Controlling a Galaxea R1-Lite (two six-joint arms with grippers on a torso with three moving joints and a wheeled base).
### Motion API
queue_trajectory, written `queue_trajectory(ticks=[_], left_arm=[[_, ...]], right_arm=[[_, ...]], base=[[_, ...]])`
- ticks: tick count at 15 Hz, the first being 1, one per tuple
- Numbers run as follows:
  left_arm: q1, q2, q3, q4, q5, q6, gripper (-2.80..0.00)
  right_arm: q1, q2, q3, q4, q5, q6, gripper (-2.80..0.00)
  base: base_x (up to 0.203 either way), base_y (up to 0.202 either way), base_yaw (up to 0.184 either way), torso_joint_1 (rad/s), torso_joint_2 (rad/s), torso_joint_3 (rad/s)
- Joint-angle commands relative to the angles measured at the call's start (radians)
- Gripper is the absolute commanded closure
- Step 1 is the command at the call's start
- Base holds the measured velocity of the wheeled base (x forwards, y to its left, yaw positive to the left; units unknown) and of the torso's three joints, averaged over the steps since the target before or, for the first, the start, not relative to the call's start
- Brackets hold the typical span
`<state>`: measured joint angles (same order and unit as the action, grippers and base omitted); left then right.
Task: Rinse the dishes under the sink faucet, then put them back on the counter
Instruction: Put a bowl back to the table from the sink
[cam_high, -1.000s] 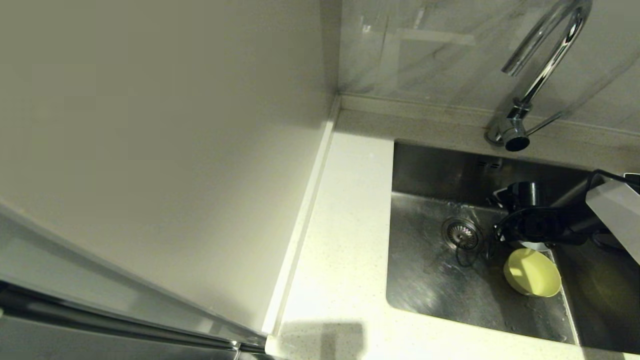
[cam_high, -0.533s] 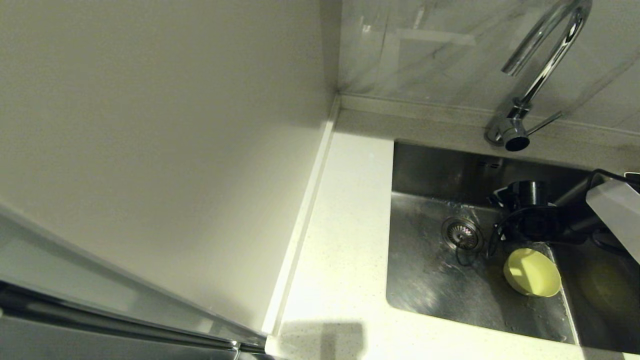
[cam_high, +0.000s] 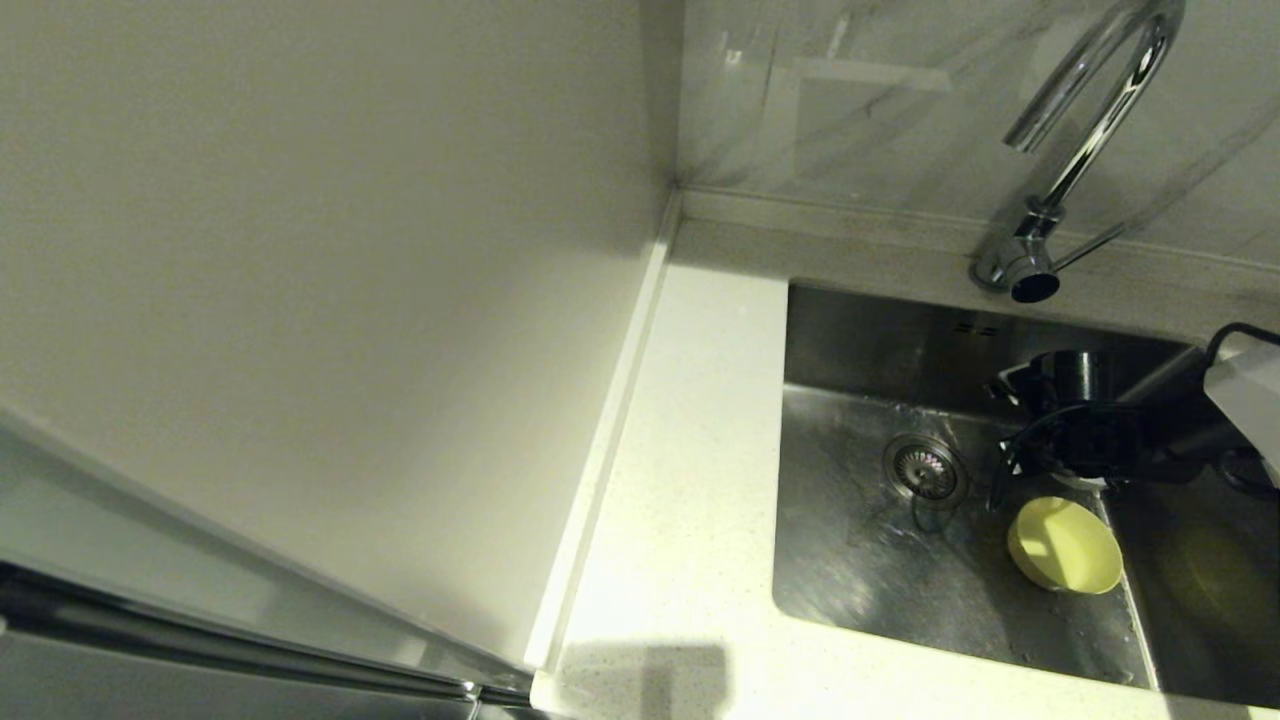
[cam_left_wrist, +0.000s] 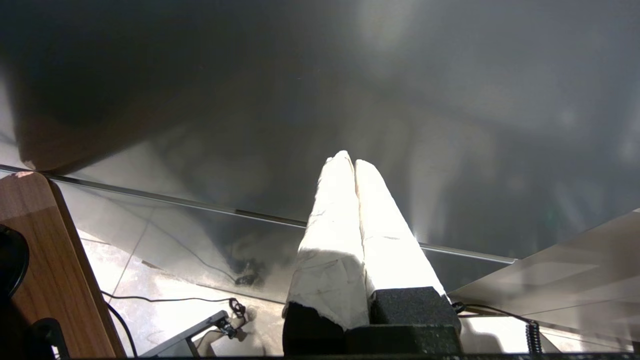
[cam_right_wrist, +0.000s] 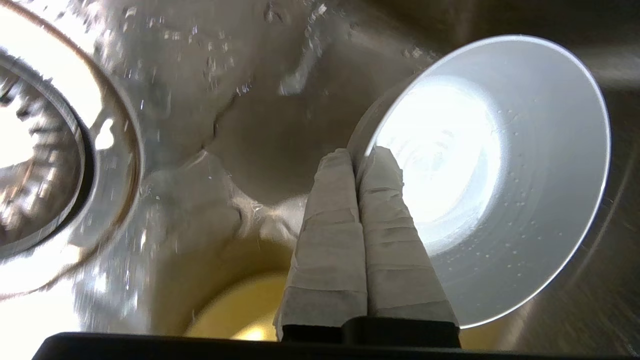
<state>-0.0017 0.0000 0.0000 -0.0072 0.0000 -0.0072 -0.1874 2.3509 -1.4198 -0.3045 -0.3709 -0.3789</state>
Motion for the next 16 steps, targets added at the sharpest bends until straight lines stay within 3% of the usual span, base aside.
queue_trajectory(ticks=[1, 5, 7, 9, 11, 12, 16], left_arm=[[0.000, 0.000, 0.003, 0.000, 0.000, 0.000, 0.00], [0.000, 0.000, 0.003, 0.000, 0.000, 0.000, 0.00], [0.000, 0.000, 0.003, 0.000, 0.000, 0.000, 0.00], [0.000, 0.000, 0.003, 0.000, 0.000, 0.000, 0.00], [0.000, 0.000, 0.003, 0.000, 0.000, 0.000, 0.00], [0.000, 0.000, 0.003, 0.000, 0.000, 0.000, 0.00], [0.000, 0.000, 0.003, 0.000, 0.000, 0.000, 0.00]], right_arm=[[0.000, -0.118, 0.107, -0.001, 0.010, -0.002, 0.00], [0.001, -0.395, 0.369, 0.027, 0.108, 0.021, 0.00], [0.003, -0.539, 0.440, 0.142, 0.183, 0.047, 0.00], [0.010, -0.673, 0.488, 0.315, 0.322, 0.080, 0.00], [0.019, -0.757, 0.501, 0.487, 0.539, 0.132, 0.00], [0.030, -0.783, 0.496, 0.550, 0.651, 0.192, 0.00], [0.112, -0.826, 0.418, 0.619, 0.936, 0.592, 0.00]], base=[[0.000, 0.000, 0.000, 0.000, 0.00, 0.000], [0.000, 0.000, 0.000, 0.000, 0.00, 0.000], [0.000, 0.000, 0.000, 0.000, 0.00, 0.000], [0.000, 0.000, 0.000, 0.000, 0.00, 0.000], [0.000, 0.000, 0.000, 0.000, 0.00, 0.000], [0.000, 0.000, 0.000, 0.000, 0.00, 0.000], [0.000, 0.000, 0.000, 0.000, 0.00, 0.000]])
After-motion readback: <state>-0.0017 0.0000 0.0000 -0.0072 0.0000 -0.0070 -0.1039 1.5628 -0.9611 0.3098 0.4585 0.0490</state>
